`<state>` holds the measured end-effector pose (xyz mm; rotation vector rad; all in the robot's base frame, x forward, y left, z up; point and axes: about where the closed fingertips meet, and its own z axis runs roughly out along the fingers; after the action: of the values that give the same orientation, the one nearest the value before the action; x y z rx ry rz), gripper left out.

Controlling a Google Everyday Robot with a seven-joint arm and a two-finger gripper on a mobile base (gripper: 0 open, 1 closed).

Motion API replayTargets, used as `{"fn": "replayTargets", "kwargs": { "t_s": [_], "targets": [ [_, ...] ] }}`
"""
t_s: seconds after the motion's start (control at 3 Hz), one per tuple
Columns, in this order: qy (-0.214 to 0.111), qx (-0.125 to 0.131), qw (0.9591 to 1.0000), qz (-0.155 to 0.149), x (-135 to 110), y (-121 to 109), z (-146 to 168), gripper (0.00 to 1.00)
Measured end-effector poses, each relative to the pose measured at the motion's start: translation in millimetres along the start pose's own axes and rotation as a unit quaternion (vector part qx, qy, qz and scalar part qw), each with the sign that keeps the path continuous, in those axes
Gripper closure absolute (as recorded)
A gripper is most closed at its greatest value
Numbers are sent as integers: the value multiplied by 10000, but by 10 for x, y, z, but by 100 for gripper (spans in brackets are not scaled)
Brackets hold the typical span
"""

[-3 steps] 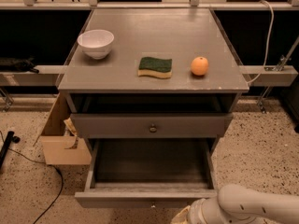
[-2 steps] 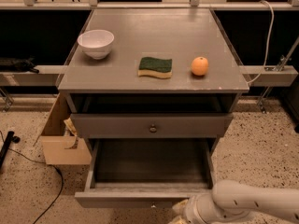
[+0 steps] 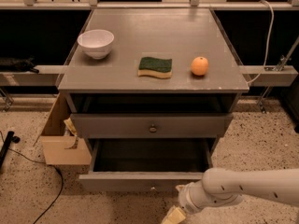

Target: Close middle drawer

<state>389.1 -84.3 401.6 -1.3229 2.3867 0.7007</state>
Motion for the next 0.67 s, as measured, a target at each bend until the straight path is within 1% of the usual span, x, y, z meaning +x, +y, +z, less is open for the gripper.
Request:
{"fn": "replayTargets", "kwargs": {
  "t_s": [0.33, 0.67],
  "targets": [
    [0, 0, 10000, 0, 0, 0, 0, 0],
    [0, 0, 10000, 0, 0, 0, 0, 17]
  ]
}}
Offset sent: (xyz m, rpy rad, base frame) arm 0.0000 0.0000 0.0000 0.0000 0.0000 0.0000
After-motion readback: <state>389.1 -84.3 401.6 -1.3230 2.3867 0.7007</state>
